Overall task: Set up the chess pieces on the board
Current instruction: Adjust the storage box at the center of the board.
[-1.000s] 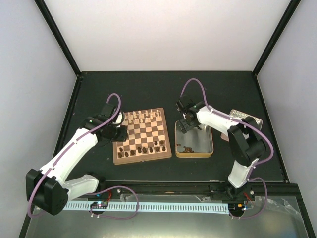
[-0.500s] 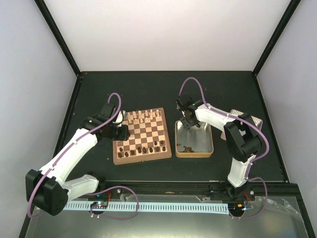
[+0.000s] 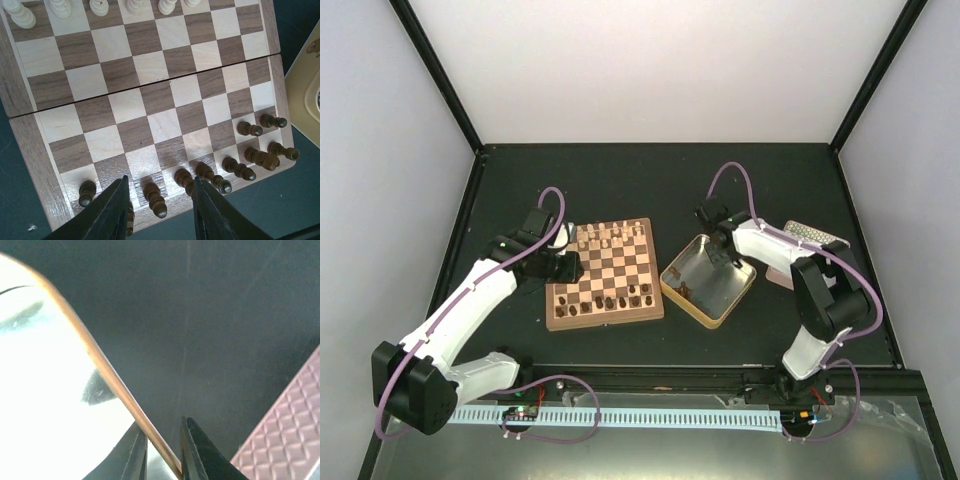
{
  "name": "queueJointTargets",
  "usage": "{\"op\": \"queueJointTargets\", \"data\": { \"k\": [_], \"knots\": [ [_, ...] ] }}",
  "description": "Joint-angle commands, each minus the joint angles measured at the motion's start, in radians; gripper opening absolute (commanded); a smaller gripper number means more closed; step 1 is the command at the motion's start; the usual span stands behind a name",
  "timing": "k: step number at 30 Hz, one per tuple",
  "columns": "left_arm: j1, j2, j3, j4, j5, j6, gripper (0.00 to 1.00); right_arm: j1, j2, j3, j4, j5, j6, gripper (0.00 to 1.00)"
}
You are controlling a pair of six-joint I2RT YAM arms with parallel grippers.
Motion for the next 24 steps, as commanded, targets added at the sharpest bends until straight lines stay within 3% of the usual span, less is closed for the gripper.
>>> {"op": "queueJointTargets", "data": {
  "k": [1,13,18,24],
  "knots": [
    [0.006,-0.008,0.001,0.021,0.023,0.011,0.37,-0.002,-0.071,-0.056,0.000,0.036,0.136,0.16],
    [0.006,-0.007,0.002,0.026,0.039,0.004,0.36,-0.003,-0.214,-0.215,-0.059,-0.025,0.449,0.07],
    [0.006,-0.008,0.006,0.029,0.045,-0.004,0.36,-0.001,-0.262,-0.188,-0.076,-0.042,0.479,0.28],
    [0.005,-0.032,0.008,0.051,0.058,-0.022,0.37,0.066,-0.303,-0.066,-0.082,-0.094,0.439,0.39]
  ]
}}
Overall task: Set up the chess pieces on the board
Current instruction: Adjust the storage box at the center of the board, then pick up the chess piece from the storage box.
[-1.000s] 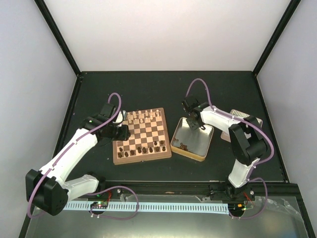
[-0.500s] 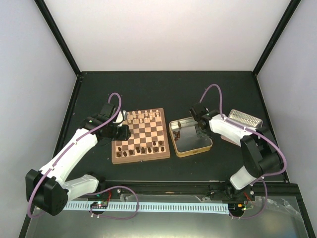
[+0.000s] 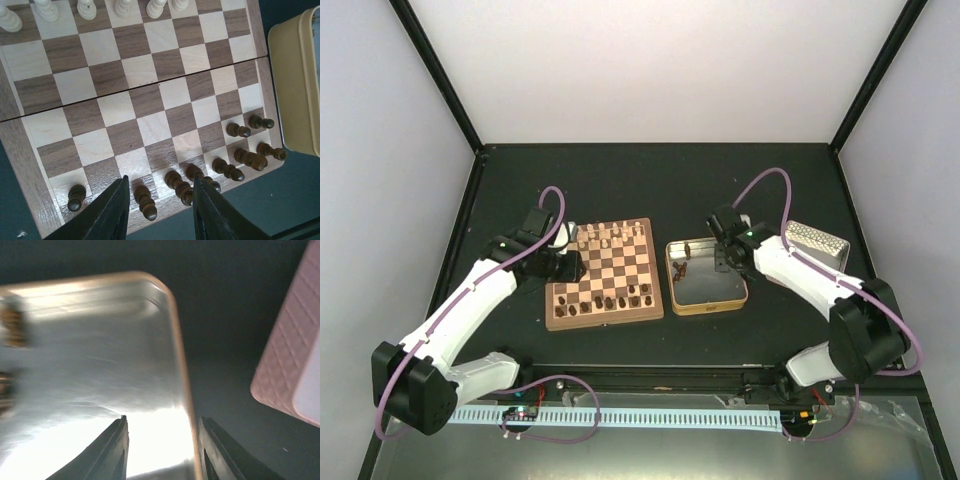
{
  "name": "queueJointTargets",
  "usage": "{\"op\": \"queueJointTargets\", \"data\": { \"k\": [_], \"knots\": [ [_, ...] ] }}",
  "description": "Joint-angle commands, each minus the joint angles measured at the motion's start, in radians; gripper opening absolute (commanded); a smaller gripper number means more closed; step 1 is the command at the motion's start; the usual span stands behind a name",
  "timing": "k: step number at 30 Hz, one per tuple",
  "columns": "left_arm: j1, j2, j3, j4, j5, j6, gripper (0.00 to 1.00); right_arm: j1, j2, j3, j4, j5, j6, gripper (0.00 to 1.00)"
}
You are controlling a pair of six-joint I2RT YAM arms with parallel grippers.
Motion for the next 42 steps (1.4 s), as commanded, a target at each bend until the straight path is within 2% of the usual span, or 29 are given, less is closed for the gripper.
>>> {"op": "queueJointTargets", "data": {
  "k": [1,5,12,17,24,34,38,42],
  "knots": [
    [0.005,-0.038,0.007,0.046,0.026,-0.024,0.37,0.066,-0.023,0.095,0.036,-0.075,-0.010,0.40],
    [0.005,-0.065,0.001,0.068,0.013,-0.054,0.38,0.105,0.055,0.110,0.114,-0.184,-0.015,0.41],
    [0.007,-0.127,-0.009,0.095,-0.041,-0.102,0.40,0.153,0.174,0.131,0.209,-0.264,0.015,0.41],
    [0.006,-0.185,-0.022,0.122,-0.071,-0.119,0.41,0.162,0.216,0.129,0.239,-0.277,0.035,0.38],
    [0.006,-0.213,-0.030,0.132,-0.083,-0.123,0.43,0.170,0.266,0.134,0.230,-0.268,0.043,0.25],
    [0.006,-0.214,-0.025,0.132,-0.085,-0.120,0.43,0.182,0.281,0.140,0.210,-0.257,0.045,0.20],
    [0.006,-0.218,-0.025,0.133,-0.087,-0.120,0.43,0.192,0.278,0.143,0.205,-0.260,0.043,0.26],
    [0.006,-0.218,-0.026,0.132,-0.087,-0.119,0.43,0.197,0.288,0.145,0.192,-0.242,0.048,0.19]
  ]
}}
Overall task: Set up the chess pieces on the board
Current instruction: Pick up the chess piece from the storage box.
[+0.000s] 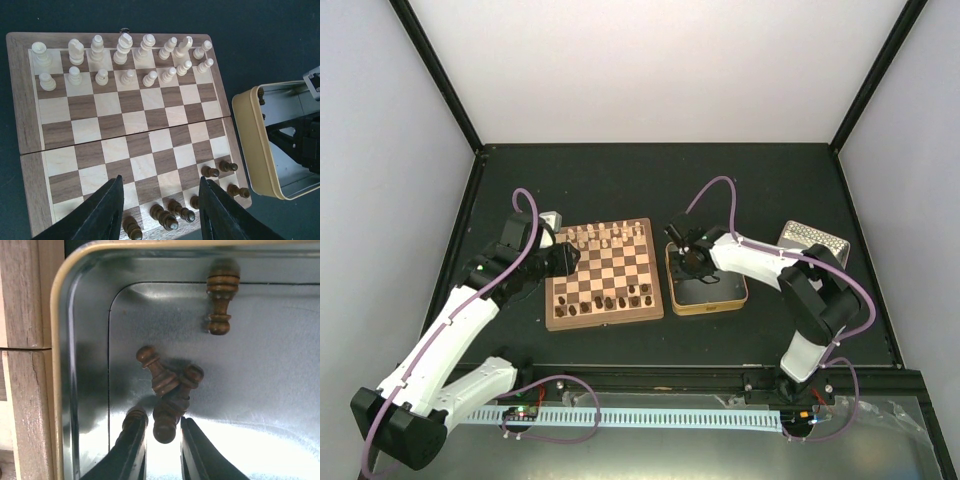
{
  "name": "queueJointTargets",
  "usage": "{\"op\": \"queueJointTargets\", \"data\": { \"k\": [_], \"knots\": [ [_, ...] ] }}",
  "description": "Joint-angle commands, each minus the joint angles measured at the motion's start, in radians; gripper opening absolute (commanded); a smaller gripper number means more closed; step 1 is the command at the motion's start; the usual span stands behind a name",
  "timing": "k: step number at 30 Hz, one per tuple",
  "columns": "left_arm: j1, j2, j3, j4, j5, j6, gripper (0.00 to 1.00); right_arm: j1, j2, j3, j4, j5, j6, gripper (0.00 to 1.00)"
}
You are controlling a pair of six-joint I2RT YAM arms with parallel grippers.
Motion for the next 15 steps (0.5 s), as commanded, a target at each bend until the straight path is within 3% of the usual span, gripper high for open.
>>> {"op": "queueJointTargets", "data": {
  "k": [1,5,15],
  "knots": [
    [0.006,-0.016,0.003,0.024,-0.017,-0.006,0.43,0.010,0.022,0.024,-0.022,0.029,0.006,0.18],
    [0.006,-0.024,0.003,0.022,-0.025,-0.006,0.43,0.011,0.033,0.026,-0.027,0.041,0.005,0.11],
    [0.006,-0.059,-0.002,0.018,-0.079,-0.010,0.43,0.025,-0.043,0.037,-0.048,0.102,0.001,0.04]
  ]
}}
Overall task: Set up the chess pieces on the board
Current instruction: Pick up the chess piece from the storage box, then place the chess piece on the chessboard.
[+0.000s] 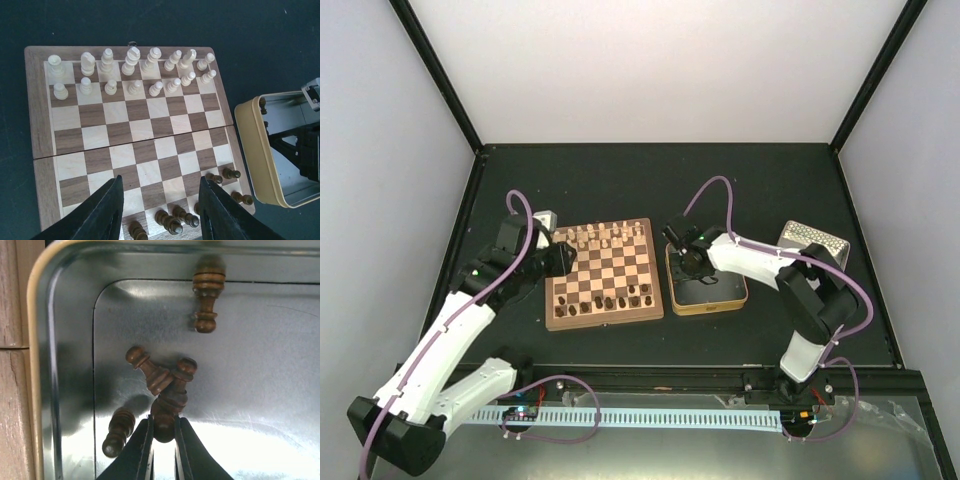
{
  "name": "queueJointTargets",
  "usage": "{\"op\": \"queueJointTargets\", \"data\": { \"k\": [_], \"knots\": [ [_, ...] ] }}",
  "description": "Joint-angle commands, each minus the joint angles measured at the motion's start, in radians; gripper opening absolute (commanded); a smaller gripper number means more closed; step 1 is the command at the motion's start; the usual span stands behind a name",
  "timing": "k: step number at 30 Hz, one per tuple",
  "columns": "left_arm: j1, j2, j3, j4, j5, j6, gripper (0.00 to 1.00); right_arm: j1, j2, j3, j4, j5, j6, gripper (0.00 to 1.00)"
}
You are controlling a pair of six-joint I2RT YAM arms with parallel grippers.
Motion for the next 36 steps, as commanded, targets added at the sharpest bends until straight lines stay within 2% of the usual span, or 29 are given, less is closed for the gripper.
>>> {"op": "queueJointTargets", "data": {
  "k": [1,9,15,26,33,36],
  "knots": [
    [0.006,-0.033,-0.004,0.018,-0.057,-0.012,0.43,0.014,-0.079,0.024,-0.026,0.050,-0.002,0.04],
    [0.006,-0.122,-0.043,0.047,-0.138,-0.037,0.46,0.018,-0.197,0.036,-0.050,-0.044,-0.004,0.04],
    [0.006,-0.196,-0.058,0.038,-0.216,-0.070,0.47,0.074,-0.191,0.132,-0.074,-0.059,-0.015,0.04],
    [0.006,-0.422,-0.075,0.035,-0.384,-0.094,0.52,0.300,0.148,0.504,-0.116,-0.103,-0.036,0.05],
    [0.006,-0.528,-0.079,0.037,-0.423,-0.109,0.53,0.400,0.370,0.752,-0.185,-0.154,-0.061,0.05],
    [0.006,-0.554,-0.074,0.033,-0.434,-0.109,0.54,0.420,0.432,0.806,-0.198,-0.163,-0.058,0.05]
  ]
}}
